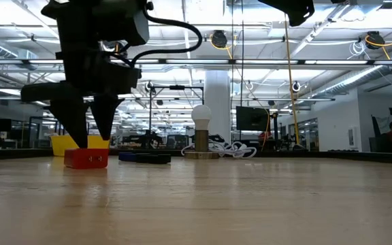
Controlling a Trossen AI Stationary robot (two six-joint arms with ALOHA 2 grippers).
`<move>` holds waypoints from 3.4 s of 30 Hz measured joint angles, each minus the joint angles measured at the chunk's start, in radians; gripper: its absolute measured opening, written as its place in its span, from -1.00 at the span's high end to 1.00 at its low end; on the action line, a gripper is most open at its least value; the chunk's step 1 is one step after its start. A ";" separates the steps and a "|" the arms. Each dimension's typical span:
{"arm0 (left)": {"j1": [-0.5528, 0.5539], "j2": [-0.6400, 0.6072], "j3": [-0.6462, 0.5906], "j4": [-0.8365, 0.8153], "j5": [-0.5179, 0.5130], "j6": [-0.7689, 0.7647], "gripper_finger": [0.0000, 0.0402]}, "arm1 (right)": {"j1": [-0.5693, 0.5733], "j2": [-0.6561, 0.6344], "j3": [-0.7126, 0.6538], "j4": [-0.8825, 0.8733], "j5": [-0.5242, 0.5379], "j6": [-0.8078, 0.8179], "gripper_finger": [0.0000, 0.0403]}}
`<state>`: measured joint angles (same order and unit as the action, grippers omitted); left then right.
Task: Pick & Place Office items
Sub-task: Put the red charger adapter into the green bin
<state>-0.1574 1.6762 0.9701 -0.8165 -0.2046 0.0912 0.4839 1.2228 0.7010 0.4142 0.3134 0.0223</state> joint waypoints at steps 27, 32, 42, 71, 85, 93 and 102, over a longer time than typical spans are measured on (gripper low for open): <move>0.002 0.001 0.016 -0.024 0.120 0.032 -0.35 | 0.000 0.000 0.000 -0.007 -0.001 0.015 -0.48; 0.020 0.000 -0.082 0.161 0.130 0.017 -0.35 | 0.000 0.000 0.000 -0.007 -0.002 0.018 -0.48; 0.023 0.000 -0.119 0.247 0.129 -0.135 -0.35 | 0.000 -0.001 -0.047 0.094 -0.001 0.010 -0.48; -0.015 0.010 0.038 0.450 0.123 -0.361 0.40 | -0.113 0.167 -0.049 0.099 0.002 0.085 -0.48; -0.057 0.011 0.199 0.557 0.019 -0.374 0.40 | -0.171 0.306 -0.049 0.351 -0.003 0.097 -0.48; -0.080 0.011 0.200 0.641 0.016 -0.382 0.40 | -0.179 0.312 -0.049 0.377 -0.004 0.102 -0.48; -0.080 0.022 0.200 0.699 0.017 -0.383 0.40 | -0.180 0.312 -0.049 0.399 -0.008 0.108 -0.21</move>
<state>-0.2371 1.6987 1.1706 -0.1180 -0.1875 -0.2916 0.3042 1.5345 0.6525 0.8129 0.3054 0.1303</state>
